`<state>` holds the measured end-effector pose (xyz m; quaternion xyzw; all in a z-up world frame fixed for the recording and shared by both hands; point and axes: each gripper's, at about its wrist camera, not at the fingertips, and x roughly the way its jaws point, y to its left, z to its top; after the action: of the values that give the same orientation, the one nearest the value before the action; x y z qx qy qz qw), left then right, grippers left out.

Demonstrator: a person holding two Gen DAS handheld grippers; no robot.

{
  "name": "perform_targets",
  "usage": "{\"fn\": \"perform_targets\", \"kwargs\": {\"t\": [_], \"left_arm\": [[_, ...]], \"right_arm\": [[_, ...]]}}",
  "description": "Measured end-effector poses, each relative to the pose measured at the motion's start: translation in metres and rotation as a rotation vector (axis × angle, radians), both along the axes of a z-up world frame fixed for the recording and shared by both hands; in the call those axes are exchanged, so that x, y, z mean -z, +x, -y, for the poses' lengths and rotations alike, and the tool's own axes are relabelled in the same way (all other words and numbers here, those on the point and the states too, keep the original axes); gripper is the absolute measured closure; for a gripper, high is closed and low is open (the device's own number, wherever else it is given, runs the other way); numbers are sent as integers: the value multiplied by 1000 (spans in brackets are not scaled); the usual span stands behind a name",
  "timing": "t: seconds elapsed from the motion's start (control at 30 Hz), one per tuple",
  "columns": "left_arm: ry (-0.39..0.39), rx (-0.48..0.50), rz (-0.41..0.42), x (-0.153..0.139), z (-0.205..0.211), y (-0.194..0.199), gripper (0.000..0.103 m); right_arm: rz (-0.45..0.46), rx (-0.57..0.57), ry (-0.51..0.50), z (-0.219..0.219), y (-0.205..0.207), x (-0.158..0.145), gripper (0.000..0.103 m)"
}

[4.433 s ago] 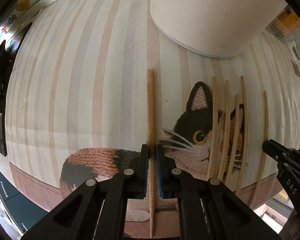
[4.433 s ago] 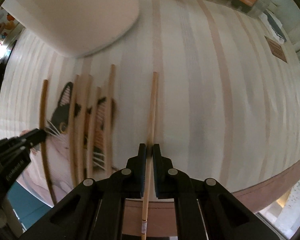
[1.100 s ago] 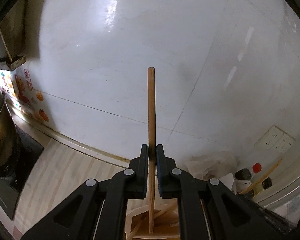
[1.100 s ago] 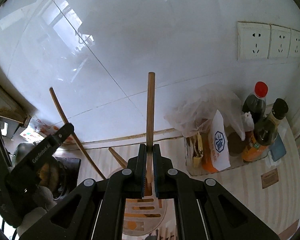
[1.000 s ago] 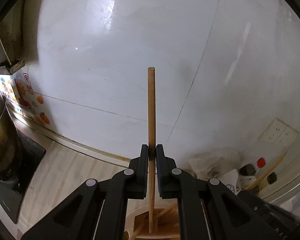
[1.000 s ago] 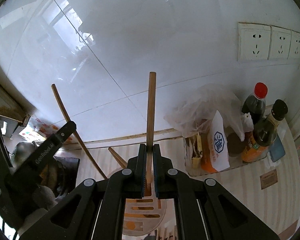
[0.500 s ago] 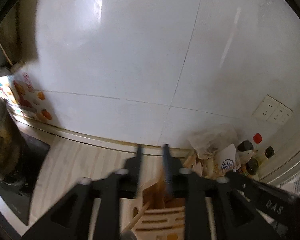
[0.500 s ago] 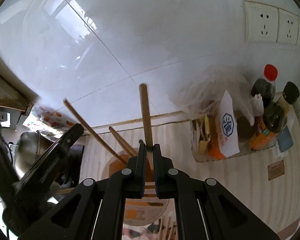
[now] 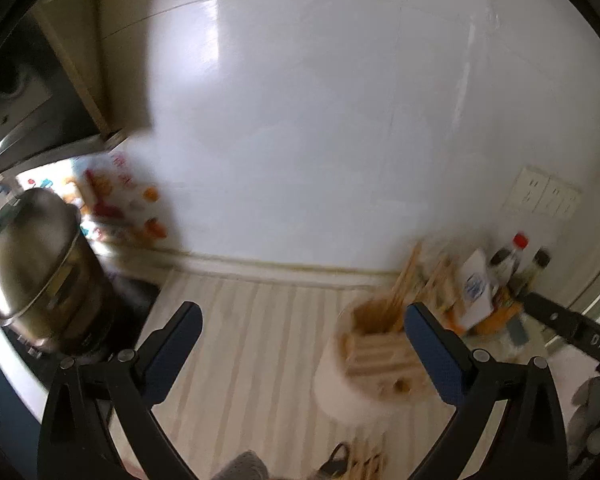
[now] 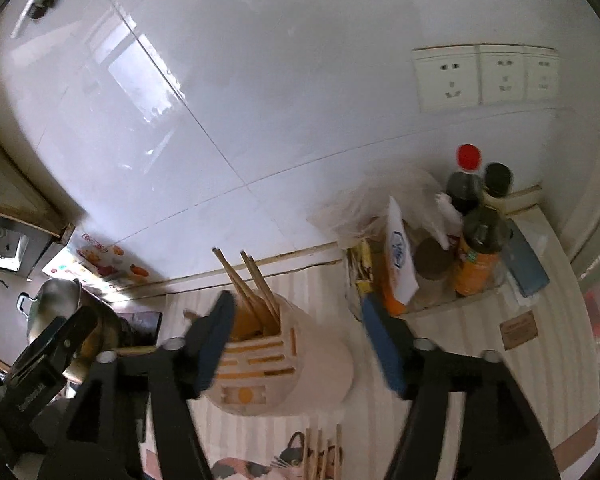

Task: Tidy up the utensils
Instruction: 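Lower both grippers to the chopsticks on the mat and close each on one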

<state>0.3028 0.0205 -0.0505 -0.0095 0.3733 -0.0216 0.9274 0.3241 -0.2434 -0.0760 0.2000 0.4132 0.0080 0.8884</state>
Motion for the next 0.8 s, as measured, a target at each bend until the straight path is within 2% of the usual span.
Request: {"fn": "perform_targets", "kwargs": {"t": [0.07,0.17,0.2,0.3,0.33,0.4,0.47,0.57,0.67,0.8], "left_arm": [[25,-24,-29,19,-6,-17,0],[72,-23,-124,64,-10,-35,0],[107,-20,-176,90,-10,-39,0],[141,-33,-317,153,-12,-46,0],[151,-37,-381,179,-13,-47,0],[186,-40,-465,217,-12,-51,0],[223,-32,-535,249,-9,-54,0],[242,-22,-607,277,-7,-58,0],[246,-9,-637,287,-2,-64,0],[226,7,-658,293,5,-63,0]], "right_arm": [[-18,5,-28,-1,-15,12,25],[-117,-13,-32,-5,-35,48,25],[-164,-20,-29,-8,-42,65,25],[-307,-38,1,-17,-59,123,26],[-352,-41,21,-20,-64,144,28],[-437,-49,55,-26,-73,182,43],[-507,-58,74,-33,-78,213,51],[-573,-82,54,-45,-84,247,55],[-605,-127,15,-61,-85,269,60],[-592,-183,-56,-79,-84,278,75]]}}
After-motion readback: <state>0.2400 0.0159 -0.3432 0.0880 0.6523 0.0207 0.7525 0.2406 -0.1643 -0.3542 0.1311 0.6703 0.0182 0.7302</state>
